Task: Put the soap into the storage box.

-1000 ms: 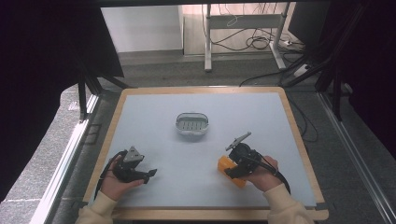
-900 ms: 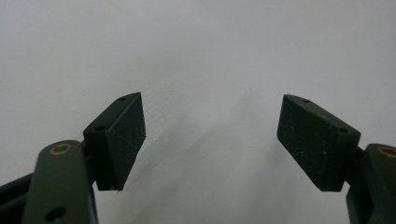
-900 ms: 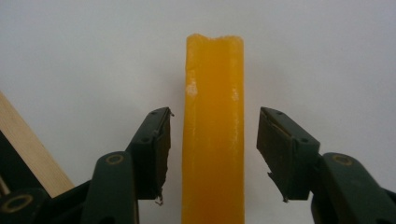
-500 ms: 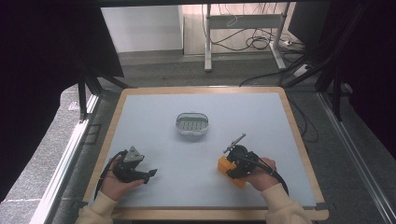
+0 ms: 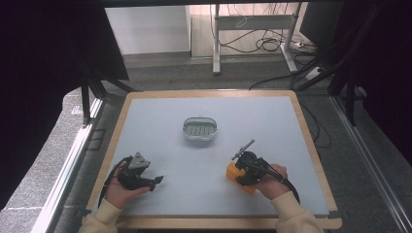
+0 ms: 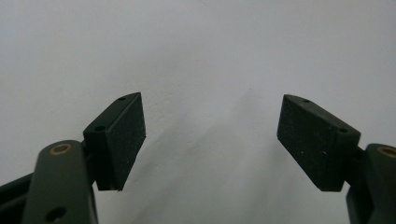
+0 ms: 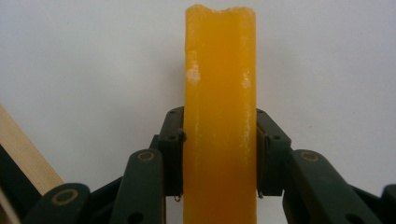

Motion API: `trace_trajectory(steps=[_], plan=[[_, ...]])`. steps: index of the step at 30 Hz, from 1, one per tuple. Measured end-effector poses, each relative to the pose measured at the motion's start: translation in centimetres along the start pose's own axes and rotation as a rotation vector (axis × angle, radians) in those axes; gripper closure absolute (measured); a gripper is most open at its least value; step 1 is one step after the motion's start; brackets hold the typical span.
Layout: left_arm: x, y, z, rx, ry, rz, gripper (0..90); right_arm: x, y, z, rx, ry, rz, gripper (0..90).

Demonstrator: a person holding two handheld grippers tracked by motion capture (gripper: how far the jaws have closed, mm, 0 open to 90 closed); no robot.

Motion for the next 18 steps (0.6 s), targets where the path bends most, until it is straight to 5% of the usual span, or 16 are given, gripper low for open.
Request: trace_trajectory(steps=[18], plan=[[0.0,0.0,0.0,-0.002,0.000,0.000,23.5,-1.6,0.3,0.9,-0.006,-0.026,0.080,61.6]])
Point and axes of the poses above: each handheld gripper's, and its own axes: x roughly forward along the jaws, y roughly out of its top, z roughly to its right, the point moved 6 cm from there along x, roughly forward along the jaws, and after that the axes turned 14 degrees about -y, right-handed, at the moved point
